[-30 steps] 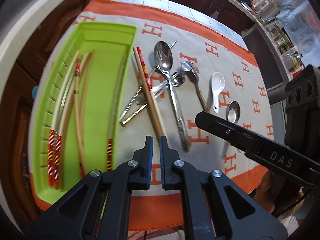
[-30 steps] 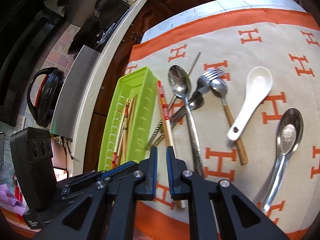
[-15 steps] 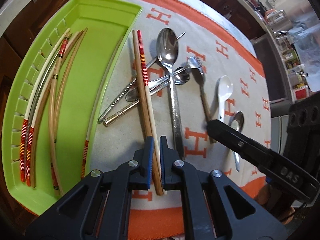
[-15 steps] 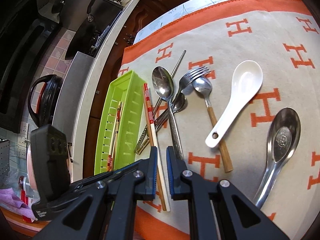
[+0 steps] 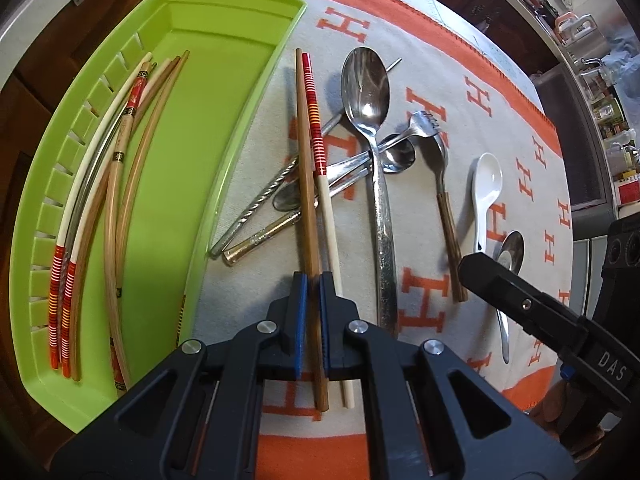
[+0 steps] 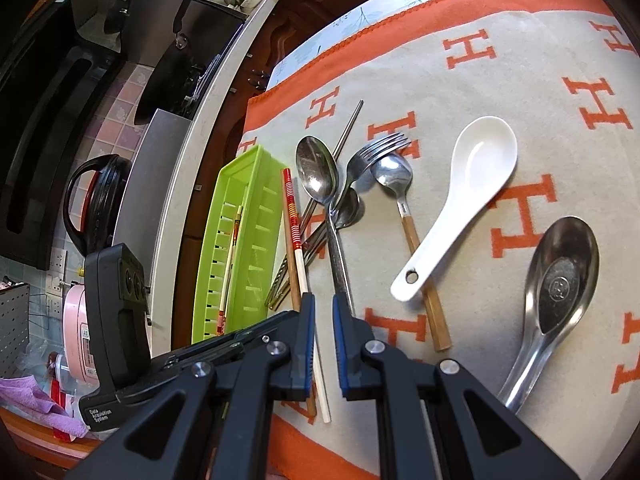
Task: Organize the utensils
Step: 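Grasp a wooden chopstick with the left tool while the right tool grasps a red-striped chopstick, then lift both chopsticks over the green tray and open both tools to drop them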
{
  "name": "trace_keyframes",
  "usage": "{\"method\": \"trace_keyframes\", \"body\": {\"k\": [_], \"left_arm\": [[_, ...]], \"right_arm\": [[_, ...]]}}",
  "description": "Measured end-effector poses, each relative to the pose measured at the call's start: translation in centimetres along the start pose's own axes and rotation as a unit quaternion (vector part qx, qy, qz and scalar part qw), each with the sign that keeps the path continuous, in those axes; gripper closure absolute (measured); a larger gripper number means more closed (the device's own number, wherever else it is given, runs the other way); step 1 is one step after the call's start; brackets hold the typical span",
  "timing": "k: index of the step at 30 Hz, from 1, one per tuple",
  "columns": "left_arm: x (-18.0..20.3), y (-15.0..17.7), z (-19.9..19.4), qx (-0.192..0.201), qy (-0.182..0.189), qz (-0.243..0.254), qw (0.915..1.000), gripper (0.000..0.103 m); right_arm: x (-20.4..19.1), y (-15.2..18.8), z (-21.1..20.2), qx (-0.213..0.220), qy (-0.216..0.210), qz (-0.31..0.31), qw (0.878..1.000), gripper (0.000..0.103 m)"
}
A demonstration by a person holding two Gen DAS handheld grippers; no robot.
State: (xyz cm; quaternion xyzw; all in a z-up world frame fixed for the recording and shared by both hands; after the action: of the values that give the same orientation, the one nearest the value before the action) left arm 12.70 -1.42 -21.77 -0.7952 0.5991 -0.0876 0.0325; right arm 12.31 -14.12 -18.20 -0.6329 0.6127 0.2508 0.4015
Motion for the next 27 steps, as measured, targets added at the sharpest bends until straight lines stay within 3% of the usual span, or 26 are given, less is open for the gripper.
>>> {"method": "trace_keyframes", "body": {"k": [4, 18, 27], "left_arm": [[0.4, 0.0, 0.7, -0.01, -0.011, 0.007, 0.9999, 0.099], [2.7, -1.1, 1.5, 0.013, -0.04, 0.045, 0.9981, 0.098], [2.5, -0.5, -0.8, 0.042, -0.014, 0.055, 0.9975, 0.099]], "right_arm": [[0.0, 0.1, 0.1, -0.005, -0.001, -0.002, 1.0, 0.093], [-0.6, 0.7, 1.4, -0.02, 0.007, -0.014, 1.0, 0.093], [-1.8, 0.8, 2.8, -0.034, 0.024, -0.027, 0.999, 0.092]]}}
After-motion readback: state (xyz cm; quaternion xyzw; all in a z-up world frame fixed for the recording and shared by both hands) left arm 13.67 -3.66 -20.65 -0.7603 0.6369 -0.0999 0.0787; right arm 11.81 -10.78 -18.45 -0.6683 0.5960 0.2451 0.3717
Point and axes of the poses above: each gripper's, at about its wrist camera, not at the fingertips, and z roughly the way its jaws point, x to its right, y to its underside, the point moved 5 cm from there along z, roughly the way its jaws point, and after that the axes turned 8 degrees about -y, right-handed, at the moved point
